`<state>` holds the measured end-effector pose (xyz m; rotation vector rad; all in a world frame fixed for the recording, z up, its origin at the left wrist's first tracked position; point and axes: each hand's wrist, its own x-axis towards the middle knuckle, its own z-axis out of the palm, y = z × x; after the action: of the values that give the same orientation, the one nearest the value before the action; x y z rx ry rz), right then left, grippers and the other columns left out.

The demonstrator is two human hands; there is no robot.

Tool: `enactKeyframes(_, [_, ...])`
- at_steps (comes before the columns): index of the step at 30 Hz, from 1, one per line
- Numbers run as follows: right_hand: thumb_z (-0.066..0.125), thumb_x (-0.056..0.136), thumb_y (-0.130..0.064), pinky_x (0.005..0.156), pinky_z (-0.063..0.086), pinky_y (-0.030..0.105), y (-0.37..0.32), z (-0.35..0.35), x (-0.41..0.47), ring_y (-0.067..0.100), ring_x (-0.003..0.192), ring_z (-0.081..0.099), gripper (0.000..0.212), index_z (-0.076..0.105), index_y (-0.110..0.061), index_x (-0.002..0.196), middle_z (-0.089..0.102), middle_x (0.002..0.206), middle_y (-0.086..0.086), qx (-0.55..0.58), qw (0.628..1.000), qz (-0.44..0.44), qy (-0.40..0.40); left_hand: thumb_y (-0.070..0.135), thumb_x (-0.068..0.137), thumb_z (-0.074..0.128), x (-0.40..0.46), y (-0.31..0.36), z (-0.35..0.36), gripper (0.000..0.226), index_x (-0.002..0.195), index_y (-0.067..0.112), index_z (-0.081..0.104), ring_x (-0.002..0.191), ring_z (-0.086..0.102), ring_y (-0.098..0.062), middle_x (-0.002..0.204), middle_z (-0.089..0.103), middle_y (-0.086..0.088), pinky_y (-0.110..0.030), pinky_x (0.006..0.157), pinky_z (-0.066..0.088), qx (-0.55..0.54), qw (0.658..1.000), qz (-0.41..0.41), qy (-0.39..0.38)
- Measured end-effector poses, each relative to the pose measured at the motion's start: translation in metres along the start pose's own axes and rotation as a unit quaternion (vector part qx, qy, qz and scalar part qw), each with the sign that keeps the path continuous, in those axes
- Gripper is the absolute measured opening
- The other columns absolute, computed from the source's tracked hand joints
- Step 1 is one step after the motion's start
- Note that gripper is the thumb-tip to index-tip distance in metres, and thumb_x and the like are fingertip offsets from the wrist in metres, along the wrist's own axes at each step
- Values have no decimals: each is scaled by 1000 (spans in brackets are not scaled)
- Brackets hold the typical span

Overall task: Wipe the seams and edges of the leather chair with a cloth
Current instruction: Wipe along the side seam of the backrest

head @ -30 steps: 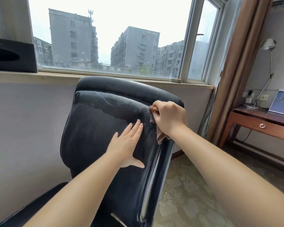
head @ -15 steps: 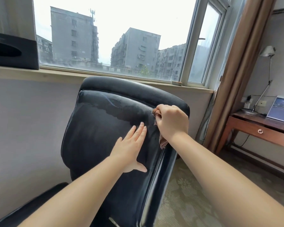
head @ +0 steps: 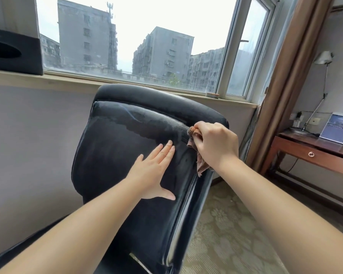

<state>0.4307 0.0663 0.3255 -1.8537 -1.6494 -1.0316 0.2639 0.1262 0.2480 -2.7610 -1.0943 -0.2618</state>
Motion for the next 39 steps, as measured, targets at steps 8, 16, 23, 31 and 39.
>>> enactKeyframes(8, [55,91,-21,62,34,25,-17,13,20,23,88,60,18,69,-15,100,71,94,1,-1,1000,-17,8,82,62,61,15,-12,-6,139,141,17,-34,140,-34,-12,147,-44,5,-46,121,-1,-21,999,-6,33])
enactKeyframes(16, [44,96,-23,64,34,25,-30,31,52,18,97,56,21,61,-18,107,66,103,-2,4,998,-48,-29,86,64,51,24,-20,-3,134,135,15,-38,142,-33,-20,150,-42,-2,-47,122,2,26,999,-31,16])
enactKeyframes(23, [51,93,-29,61,36,26,-5,13,19,22,90,60,20,67,-18,101,69,95,-2,11,999,-35,18,82,62,59,22,-6,-17,141,143,12,-32,145,-26,-17,153,-37,-1,-49,121,2,18,998,-51,-18])
enactKeyframes(31, [81,63,-14,46,38,18,-13,12,12,20,57,60,13,68,-16,67,66,61,-2,-5,999,-24,48,76,62,68,10,0,-19,142,146,16,-29,144,-27,-15,153,-38,4,-54,120,3,-25,999,-34,0])
enactKeyframes(39, [45,96,-19,65,32,25,-43,32,52,20,97,57,20,62,-15,105,66,103,1,2,999,-48,-6,74,66,67,17,-11,-16,137,147,17,-28,145,-26,-14,153,-36,5,-54,120,6,-40,999,-23,5])
